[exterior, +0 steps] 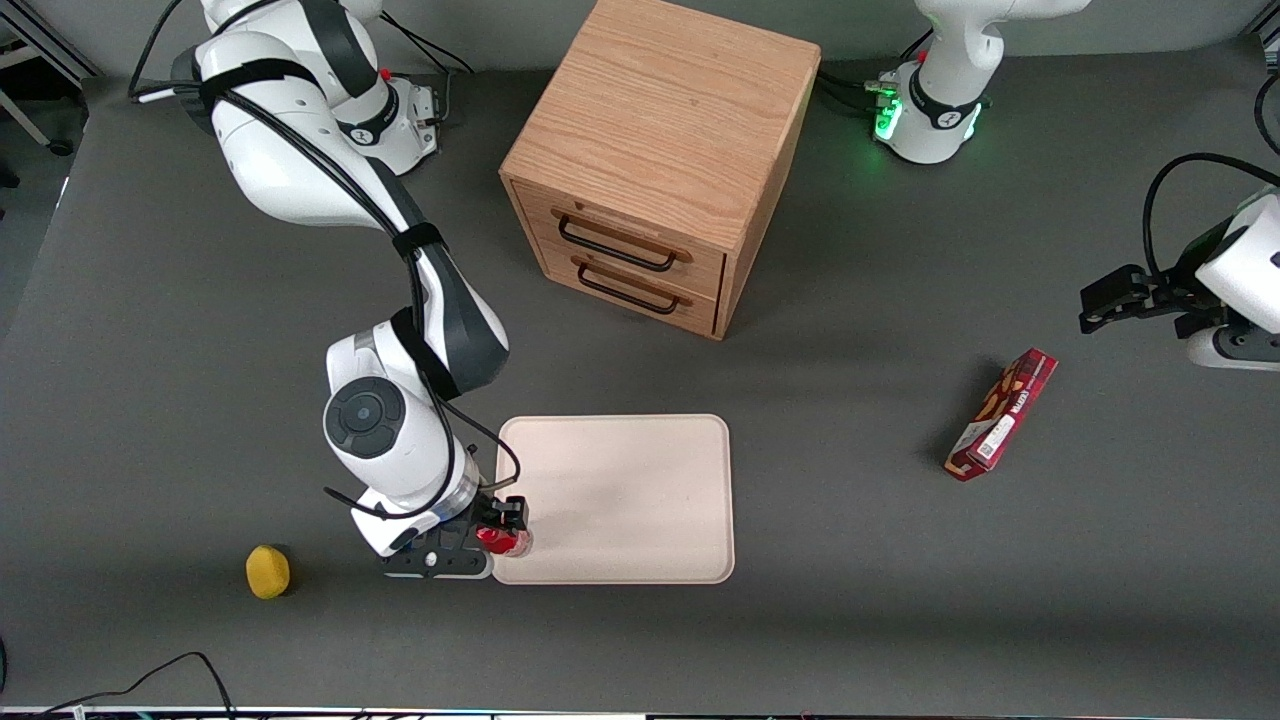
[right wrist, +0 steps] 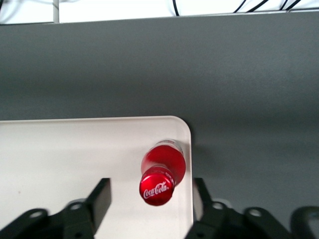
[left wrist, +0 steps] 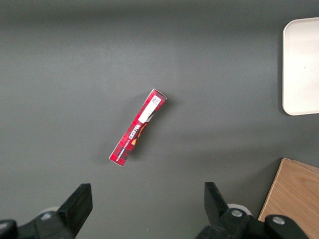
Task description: Place coke bottle on tray
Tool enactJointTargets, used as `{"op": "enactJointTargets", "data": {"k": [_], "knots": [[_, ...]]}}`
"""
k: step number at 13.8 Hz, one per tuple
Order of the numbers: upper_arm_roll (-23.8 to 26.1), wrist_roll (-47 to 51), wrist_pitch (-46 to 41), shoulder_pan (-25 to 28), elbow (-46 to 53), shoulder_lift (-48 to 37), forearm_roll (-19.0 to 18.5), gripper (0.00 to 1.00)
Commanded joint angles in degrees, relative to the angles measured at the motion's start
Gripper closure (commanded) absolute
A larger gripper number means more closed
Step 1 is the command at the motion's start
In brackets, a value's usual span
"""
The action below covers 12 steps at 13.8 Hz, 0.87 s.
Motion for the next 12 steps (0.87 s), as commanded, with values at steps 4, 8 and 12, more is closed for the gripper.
{"op": "enactJointTargets", "data": {"k": [4, 8, 12], "knots": [[-0.3, 0.5, -12.7, -2.0, 0.9, -9.7, -0.9, 0.00], [0.8, -3.7, -15.1, -9.3, -11.4, -21.6, 0.2, 0.00], [3.6, -6.6, -9.3, -15.4, -29.2, -36.7, 0.3, 0.00]]}}
